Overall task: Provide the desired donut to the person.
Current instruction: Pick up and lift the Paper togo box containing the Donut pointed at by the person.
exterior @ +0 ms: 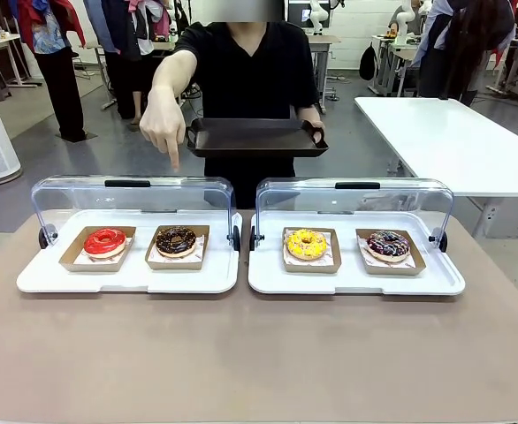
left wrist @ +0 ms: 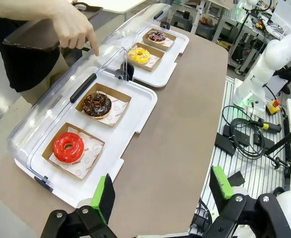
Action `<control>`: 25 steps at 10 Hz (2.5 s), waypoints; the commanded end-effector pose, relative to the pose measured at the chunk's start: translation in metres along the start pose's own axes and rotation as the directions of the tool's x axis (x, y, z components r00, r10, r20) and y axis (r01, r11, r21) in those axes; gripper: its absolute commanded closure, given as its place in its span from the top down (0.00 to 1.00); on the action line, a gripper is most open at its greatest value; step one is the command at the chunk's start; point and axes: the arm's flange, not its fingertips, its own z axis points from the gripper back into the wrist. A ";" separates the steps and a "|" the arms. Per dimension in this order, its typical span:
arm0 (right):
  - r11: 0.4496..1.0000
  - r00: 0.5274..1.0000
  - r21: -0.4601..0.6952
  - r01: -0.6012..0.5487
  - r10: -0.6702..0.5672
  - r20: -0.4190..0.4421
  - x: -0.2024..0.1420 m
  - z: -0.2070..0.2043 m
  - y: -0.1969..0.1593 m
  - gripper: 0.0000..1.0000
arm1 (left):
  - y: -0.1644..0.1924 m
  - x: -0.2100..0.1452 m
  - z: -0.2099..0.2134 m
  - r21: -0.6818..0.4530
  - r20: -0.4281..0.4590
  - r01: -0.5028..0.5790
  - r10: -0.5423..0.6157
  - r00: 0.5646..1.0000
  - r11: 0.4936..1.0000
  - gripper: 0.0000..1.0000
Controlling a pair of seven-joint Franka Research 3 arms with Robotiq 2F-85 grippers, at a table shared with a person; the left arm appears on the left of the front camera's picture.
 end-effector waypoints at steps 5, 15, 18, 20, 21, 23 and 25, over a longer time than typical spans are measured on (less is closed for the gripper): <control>1.000 1.000 0.010 -0.003 0.003 0.000 0.001 0.001 0.000 1.00 | -0.024 0.066 -0.031 0.043 -0.385 0.158 -0.129 0.914 0.987 1.00; 1.000 1.000 0.010 -0.003 0.003 0.000 0.001 0.001 0.000 1.00 | -0.007 0.100 -0.323 -0.311 -0.640 0.424 -0.517 0.568 0.851 1.00; 1.000 1.000 0.010 -0.003 0.003 0.000 0.001 0.001 0.000 1.00 | -0.004 0.101 -0.334 -0.300 -0.675 0.423 -0.504 0.539 0.855 1.00; 1.000 1.000 0.010 -0.003 0.003 0.000 0.001 0.001 0.000 1.00 | -0.004 0.101 -0.334 -0.300 -0.675 0.423 -0.504 0.539 0.855 1.00; 1.000 1.000 0.010 -0.003 0.003 0.000 0.001 0.001 0.000 1.00 | -0.004 0.101 -0.334 -0.300 -0.675 0.423 -0.504 0.539 0.855 1.00; 1.000 1.000 0.010 -0.003 0.003 0.000 0.001 0.001 0.000 1.00 | -0.004 0.101 -0.334 -0.300 -0.675 0.423 -0.504 0.539 0.855 1.00; 1.000 1.000 0.010 -0.003 0.003 0.000 0.001 0.001 0.000 1.00 | -0.005 0.097 -0.333 -0.312 -0.661 0.425 -0.516 0.545 0.850 1.00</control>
